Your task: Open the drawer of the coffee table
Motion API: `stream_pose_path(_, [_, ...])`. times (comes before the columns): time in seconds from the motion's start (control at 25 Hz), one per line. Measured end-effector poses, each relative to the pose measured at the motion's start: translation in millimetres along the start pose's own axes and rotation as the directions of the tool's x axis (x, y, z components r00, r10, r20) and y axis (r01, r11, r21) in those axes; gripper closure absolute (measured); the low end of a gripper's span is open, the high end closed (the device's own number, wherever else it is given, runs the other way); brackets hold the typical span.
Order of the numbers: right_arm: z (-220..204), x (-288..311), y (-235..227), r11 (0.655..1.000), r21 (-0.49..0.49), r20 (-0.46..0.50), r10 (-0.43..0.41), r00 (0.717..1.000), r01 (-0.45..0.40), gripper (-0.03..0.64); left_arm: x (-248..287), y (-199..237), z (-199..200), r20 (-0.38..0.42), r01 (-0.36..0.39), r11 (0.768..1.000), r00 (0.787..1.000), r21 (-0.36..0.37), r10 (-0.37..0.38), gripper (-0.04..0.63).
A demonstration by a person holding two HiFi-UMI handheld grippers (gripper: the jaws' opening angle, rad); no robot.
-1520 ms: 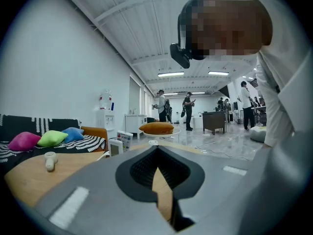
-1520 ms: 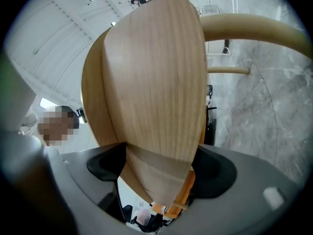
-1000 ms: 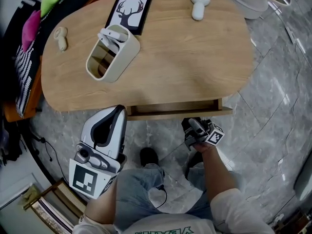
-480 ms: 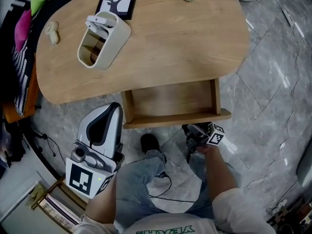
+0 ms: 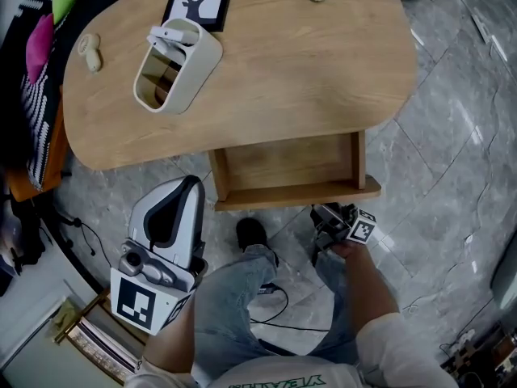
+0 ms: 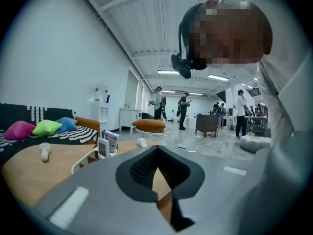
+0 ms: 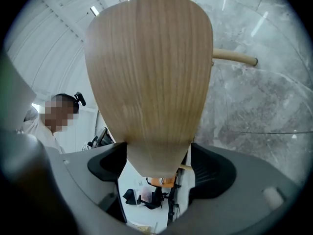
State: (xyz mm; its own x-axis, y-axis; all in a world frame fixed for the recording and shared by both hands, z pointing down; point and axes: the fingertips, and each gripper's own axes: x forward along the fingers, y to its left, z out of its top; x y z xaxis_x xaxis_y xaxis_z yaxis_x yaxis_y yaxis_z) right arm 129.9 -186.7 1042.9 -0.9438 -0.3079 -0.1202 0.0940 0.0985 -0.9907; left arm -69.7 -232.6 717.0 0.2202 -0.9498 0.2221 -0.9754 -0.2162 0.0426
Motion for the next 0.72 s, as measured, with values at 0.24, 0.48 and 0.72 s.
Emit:
stream_pose_path(0.24, [-1.8, -6.6, 0.2, 0.994, -0.028, -0.043, -0.109, 0.993, 0.108, 0.212, -5.3, 2.5, 9.5, -0.008, -0.015, 1.000, 1.000, -0.008, 0.015, 0.597])
stream_pose_path(0.48, [-56.7, -39.4, 92.6, 0.992, -0.082, -0.408, -0.120, 0.905, 0.094, 0.212, -25.5, 5.5, 57.3, -0.008, -0.041, 0.998, 0.999, -0.041, 0.041, 0.597])
stream_pose_path(0.72, [18.6, 19.1, 318.9, 0.860, -0.504, -0.432, -0.167, 0.886, -0.083, 0.219, -52.2, 16.5, 180.0, 0.052, -0.061, 0.994, 0.996, -0.091, 0.066, 0.597])
